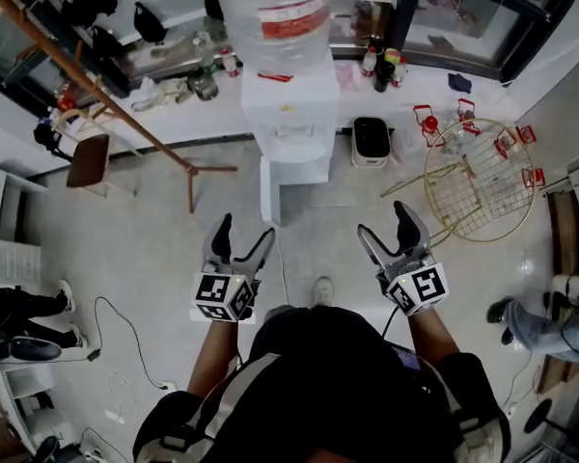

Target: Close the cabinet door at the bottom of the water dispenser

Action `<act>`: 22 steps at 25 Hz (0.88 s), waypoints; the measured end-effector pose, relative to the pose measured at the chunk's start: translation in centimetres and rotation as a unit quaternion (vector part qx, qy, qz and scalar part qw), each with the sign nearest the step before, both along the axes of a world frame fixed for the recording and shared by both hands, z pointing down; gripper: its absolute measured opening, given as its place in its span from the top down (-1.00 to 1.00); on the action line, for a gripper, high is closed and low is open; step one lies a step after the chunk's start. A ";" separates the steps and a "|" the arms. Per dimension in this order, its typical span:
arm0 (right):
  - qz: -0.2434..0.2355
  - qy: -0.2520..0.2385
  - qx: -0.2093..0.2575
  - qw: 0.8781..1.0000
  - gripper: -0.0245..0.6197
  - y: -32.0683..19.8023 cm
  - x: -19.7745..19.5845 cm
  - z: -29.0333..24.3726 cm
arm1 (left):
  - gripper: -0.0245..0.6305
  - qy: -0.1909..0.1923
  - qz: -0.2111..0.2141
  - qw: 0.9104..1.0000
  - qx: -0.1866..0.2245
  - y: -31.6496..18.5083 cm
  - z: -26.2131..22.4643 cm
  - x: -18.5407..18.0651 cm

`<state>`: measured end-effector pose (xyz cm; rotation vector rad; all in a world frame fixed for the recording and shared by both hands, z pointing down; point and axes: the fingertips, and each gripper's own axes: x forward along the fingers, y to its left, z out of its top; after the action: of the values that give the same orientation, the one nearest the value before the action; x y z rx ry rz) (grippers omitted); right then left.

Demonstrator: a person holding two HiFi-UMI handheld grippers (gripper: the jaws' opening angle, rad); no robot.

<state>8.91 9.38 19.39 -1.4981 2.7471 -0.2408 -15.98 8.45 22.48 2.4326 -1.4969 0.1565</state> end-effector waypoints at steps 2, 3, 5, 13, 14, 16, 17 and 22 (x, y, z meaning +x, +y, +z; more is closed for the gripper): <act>-0.011 0.000 -0.002 1.000 -0.21 -1.0 0.1 0.1 | -0.32 0.000 -0.005 1.000 -0.003 -1.0 0.6 0.6; -0.014 -0.003 -0.001 1.000 -0.20 -1.5 0.2 0.3 | -0.32 -0.001 -0.005 1.000 -0.004 -1.5 0.9 0.9; -0.018 -0.003 -0.008 1.000 -0.20 -2.6 0.4 1.2 | -0.32 -0.004 -0.004 1.000 -0.009 -2.2 1.7 1.5; -0.034 0.004 -0.044 0.998 -0.19 -6.8 -1.6 5.6 | -0.32 -0.023 0.005 0.998 -0.056 -5.0 8.1 1.2; -0.034 0.004 -0.051 0.998 -0.19 -7.4 -2.0 6.4 | -0.32 -0.026 0.005 0.998 -0.063 -5.4 9.3 0.9; -0.032 0.005 -0.066 0.997 -0.19 -8.7 -2.5 8.3 | -0.32 -0.031 0.008 0.996 -0.078 -6.8 11.8 0.7; -0.030 0.006 -0.071 0.997 -0.19 -9.6 -2.6 9.3 | -0.32 -0.032 0.010 0.996 -0.084 -7.7 13.0 0.7; -0.016 0.000 -0.104 0.994 -0.16 -12.1 -3.7 15.1 | -0.31 -0.024 0.030 0.993 -0.109 -11.1 18.7 1.1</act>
<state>5.18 -2.69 34.51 -1.4943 2.8222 -0.5420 -14.93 -2.70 41.17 2.3135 -1.3497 0.3723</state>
